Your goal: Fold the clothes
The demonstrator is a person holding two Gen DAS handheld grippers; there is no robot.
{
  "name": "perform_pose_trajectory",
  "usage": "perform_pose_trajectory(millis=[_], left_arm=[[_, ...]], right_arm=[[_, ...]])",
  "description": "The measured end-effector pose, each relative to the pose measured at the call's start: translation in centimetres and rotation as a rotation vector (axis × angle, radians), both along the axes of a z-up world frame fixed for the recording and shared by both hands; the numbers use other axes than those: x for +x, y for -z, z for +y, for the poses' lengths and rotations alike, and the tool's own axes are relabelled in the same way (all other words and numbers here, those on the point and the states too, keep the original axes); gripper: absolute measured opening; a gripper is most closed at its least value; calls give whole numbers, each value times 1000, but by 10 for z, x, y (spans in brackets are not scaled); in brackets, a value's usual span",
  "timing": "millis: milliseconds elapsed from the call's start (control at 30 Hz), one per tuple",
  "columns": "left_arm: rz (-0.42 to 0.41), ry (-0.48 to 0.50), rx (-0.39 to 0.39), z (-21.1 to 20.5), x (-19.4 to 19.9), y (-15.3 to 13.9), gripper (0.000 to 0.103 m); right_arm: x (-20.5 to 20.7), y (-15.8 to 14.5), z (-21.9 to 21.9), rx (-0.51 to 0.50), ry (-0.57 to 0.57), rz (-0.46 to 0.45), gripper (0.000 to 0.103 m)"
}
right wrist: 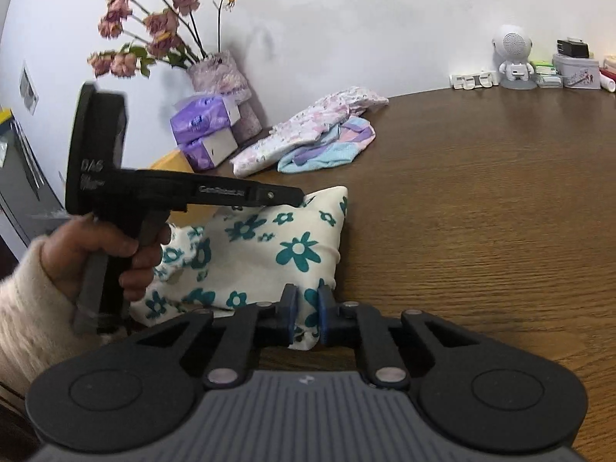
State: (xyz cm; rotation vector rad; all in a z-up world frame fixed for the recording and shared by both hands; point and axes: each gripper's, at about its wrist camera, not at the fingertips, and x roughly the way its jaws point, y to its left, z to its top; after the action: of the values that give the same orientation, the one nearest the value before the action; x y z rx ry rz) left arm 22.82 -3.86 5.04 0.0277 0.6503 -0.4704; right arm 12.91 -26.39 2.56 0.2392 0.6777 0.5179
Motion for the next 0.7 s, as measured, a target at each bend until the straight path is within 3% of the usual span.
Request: perform_pose_trajectory(millis=[100,233,367,500,700], left_arm=[[-45,53,-43,-2,-16,-14,15],[-34,137,-15,-28,-26,-21,17],[40,128,38,-48,-26,-2,17],[48,88,35,-47,-28,9,16],[63,33,21,-38,-21,20,7]], right_arm=[[5,-2,-10,52,38,5,12],[19,7,-14,132,58,75,13],[20,12,-14,170,76,98,13],[21,21,-15,195,101,130,16],[18,24,-14,213,108,136,5]])
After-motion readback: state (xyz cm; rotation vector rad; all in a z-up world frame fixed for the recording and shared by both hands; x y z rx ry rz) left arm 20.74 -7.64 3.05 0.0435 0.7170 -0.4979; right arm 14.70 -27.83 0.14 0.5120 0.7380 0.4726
